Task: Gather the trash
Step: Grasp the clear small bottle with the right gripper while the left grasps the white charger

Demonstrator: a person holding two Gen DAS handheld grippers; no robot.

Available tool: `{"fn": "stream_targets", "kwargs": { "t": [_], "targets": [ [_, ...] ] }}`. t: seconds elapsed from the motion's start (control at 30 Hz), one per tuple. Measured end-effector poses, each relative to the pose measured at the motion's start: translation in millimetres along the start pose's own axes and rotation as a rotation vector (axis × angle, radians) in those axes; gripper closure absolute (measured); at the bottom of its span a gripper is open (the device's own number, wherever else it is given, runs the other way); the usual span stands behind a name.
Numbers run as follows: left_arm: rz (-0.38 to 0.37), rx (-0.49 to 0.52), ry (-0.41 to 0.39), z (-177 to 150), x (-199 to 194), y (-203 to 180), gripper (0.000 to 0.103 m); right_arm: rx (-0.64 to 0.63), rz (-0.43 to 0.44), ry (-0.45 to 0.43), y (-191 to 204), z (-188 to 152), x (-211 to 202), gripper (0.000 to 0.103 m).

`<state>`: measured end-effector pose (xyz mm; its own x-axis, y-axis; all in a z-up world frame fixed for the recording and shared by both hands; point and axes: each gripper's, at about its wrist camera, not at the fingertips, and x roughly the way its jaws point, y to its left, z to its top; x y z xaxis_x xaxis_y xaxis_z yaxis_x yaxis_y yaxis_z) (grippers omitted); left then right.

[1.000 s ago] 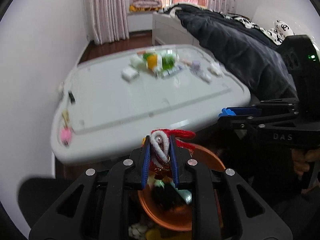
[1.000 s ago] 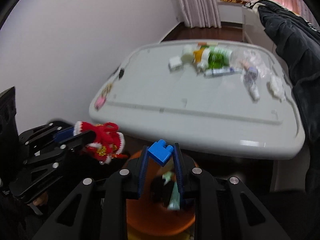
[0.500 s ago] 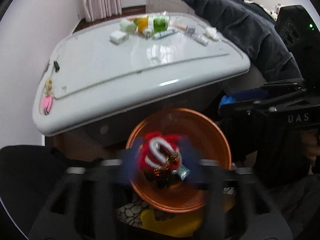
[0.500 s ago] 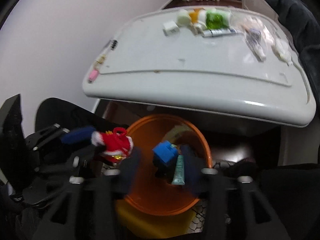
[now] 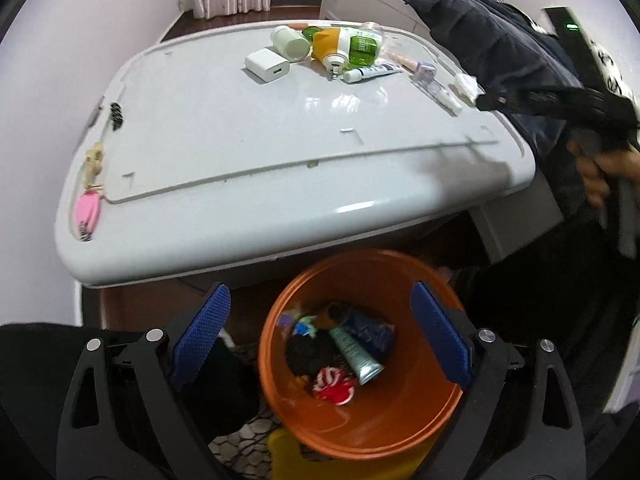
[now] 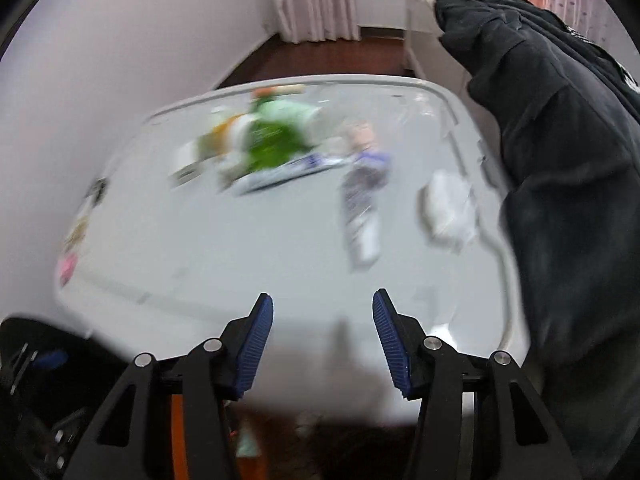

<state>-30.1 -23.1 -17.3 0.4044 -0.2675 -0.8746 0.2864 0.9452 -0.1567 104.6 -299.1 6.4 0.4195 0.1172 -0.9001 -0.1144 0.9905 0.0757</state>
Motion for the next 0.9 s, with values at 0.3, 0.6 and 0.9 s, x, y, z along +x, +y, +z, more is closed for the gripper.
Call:
{"fn": "stream_targets", "kwargs": {
  "t": [0.3, 0.6, 0.9],
  "targets": [
    [0.041, -0.038, -0.032, 57, 23, 3, 0.014, 0.004, -0.054, 0.124, -16, 61, 94, 0.079],
    [0.138, -0.17, -0.108, 164, 77, 36, 0.014, -0.032, -0.053, 0.072, -13, 46, 71, 0.08],
    [0.184, -0.307, -0.082, 232, 146, 58, 0.014, 0.012, 0.007, 0.037, -26, 48, 54, 0.079]
  ]
}}
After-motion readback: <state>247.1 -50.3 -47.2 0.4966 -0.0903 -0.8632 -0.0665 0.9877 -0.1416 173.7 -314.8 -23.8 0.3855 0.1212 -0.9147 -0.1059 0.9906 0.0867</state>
